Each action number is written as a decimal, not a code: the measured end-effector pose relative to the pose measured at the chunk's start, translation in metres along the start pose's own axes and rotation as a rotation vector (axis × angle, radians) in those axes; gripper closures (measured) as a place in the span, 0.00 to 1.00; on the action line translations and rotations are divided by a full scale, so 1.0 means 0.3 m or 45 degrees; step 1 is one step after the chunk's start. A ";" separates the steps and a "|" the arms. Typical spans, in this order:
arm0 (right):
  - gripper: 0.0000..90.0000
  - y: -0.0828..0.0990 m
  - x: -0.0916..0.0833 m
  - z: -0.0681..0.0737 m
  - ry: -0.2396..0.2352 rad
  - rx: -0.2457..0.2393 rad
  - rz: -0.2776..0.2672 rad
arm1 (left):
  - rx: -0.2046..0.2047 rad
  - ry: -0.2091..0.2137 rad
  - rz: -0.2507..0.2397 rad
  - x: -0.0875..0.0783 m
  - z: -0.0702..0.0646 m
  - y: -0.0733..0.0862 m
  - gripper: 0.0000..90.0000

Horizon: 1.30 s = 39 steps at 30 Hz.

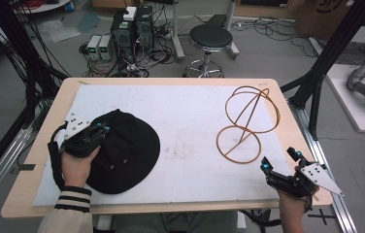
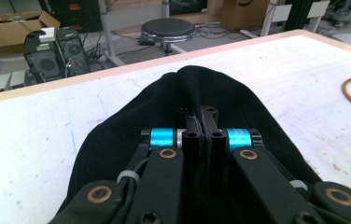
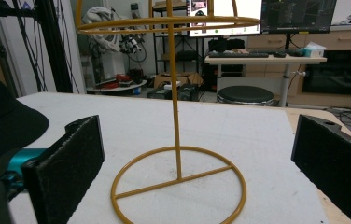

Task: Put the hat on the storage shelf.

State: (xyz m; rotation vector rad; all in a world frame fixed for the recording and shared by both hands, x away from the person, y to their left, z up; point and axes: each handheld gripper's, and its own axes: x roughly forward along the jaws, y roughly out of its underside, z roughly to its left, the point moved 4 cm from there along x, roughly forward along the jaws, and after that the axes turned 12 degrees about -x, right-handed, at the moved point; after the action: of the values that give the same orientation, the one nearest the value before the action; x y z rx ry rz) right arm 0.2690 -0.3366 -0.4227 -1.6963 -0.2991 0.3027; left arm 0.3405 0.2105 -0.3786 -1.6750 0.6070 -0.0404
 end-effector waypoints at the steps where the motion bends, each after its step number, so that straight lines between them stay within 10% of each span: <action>1: 0.02 0.000 0.001 0.000 0.002 -0.002 -0.001 | -0.008 0.010 -0.010 -0.001 -0.002 -0.003 0.98; 39: 0.02 -0.002 0.002 0.008 -0.021 -0.023 -0.010 | -0.128 0.351 -0.499 -0.092 -0.202 -0.373 0.99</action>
State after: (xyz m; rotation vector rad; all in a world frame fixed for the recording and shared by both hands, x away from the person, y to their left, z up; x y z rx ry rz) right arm 0.2686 -0.3342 -0.4224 -1.7108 -0.3215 0.3088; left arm 0.3358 0.1743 -0.2535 -1.8812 0.4808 -0.5376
